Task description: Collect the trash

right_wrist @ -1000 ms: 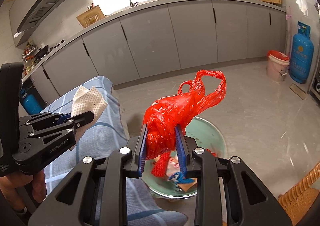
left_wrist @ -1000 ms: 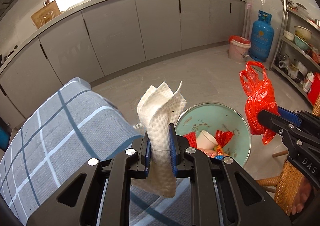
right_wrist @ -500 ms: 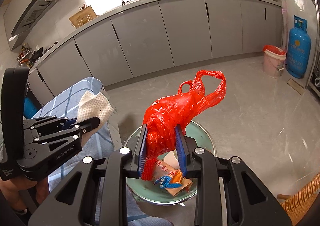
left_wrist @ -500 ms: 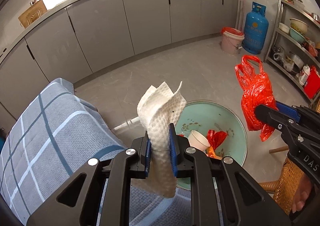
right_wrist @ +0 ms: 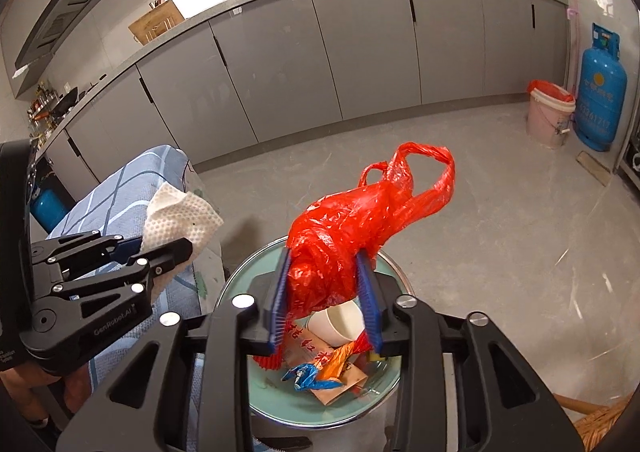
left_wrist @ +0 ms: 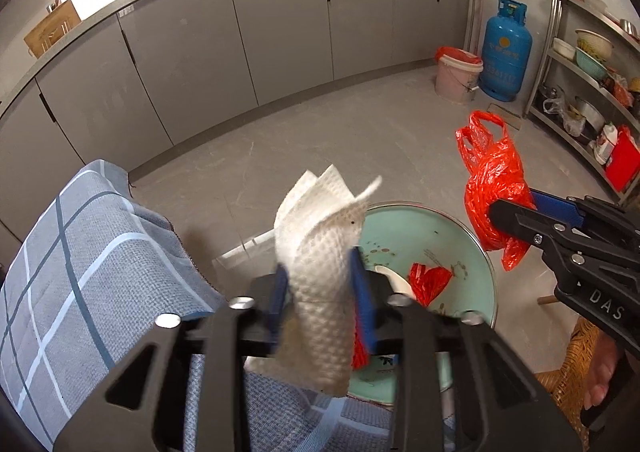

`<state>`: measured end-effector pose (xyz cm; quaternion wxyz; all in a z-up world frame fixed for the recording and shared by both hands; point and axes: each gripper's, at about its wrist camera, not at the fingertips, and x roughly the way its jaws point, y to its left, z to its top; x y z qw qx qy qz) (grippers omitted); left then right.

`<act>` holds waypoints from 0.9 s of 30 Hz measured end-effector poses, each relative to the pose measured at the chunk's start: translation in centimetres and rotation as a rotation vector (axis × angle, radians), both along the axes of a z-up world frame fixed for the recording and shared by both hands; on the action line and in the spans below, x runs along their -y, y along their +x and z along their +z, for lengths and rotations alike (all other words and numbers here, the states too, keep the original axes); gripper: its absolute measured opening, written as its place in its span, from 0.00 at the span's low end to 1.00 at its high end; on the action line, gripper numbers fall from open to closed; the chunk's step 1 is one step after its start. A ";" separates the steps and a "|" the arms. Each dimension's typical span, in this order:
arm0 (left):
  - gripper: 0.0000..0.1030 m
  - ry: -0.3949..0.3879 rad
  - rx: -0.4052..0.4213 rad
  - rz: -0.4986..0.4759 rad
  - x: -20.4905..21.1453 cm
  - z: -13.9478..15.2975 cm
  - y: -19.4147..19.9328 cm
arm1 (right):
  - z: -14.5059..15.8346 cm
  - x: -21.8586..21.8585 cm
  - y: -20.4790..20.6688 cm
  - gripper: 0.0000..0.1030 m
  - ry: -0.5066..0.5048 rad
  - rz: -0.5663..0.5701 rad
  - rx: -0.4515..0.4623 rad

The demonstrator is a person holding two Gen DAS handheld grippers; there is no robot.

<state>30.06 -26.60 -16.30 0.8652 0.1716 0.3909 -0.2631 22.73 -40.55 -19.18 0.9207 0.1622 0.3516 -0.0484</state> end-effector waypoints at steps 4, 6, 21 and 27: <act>0.58 -0.006 0.012 -0.008 0.0 0.2 -0.3 | -0.4 0.4 -0.3 0.50 0.029 -0.011 0.005; 0.70 -0.006 0.023 0.006 -0.2 0.2 -0.5 | -0.3 0.7 -0.4 0.58 0.053 -0.014 0.016; 0.89 -0.077 0.094 0.130 -6.1 3.6 -3.7 | 2.2 -1.4 -5.1 0.79 0.008 -0.099 0.083; 0.89 -0.100 0.113 0.153 -8.0 4.9 -4.7 | 4.0 -3.2 -6.0 0.82 -0.024 -0.091 0.119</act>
